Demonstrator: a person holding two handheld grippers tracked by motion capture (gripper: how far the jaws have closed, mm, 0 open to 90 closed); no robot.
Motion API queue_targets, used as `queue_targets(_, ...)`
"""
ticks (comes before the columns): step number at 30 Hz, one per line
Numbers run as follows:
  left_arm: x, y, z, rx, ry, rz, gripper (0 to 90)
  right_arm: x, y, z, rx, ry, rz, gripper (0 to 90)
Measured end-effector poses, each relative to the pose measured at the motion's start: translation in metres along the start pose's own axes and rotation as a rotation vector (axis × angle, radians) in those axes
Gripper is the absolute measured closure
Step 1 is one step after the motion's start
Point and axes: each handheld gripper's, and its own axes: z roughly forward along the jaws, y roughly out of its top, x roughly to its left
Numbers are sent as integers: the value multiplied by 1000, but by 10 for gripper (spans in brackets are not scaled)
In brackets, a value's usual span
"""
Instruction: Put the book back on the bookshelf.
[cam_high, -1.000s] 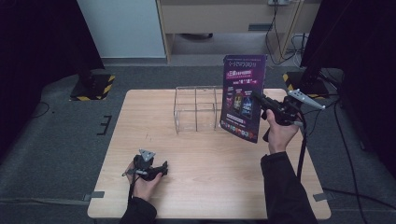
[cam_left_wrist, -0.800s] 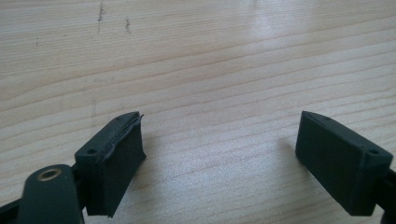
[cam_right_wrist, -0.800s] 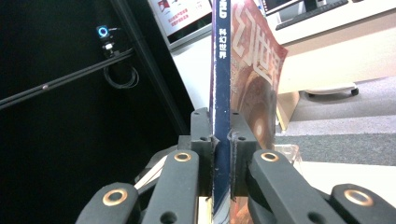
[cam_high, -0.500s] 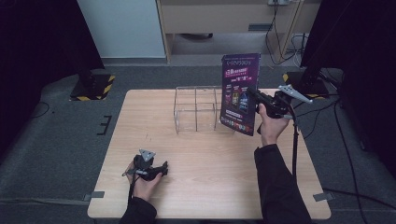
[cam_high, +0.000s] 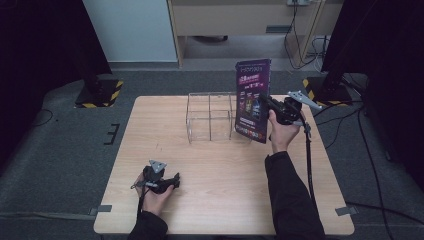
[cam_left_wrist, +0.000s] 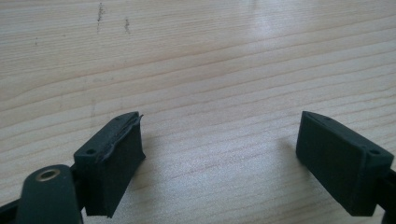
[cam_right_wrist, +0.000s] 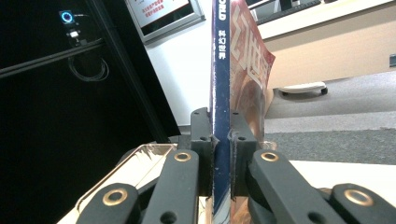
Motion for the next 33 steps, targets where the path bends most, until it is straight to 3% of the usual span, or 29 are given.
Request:
queue_targets(22,0,0,0,1,0,3,134,21,-29,5,-15,-41,-108,843)
queue_targets(33,0,0,0,1,0,3,133,20,-45,-3,-34,-32,-116,841)
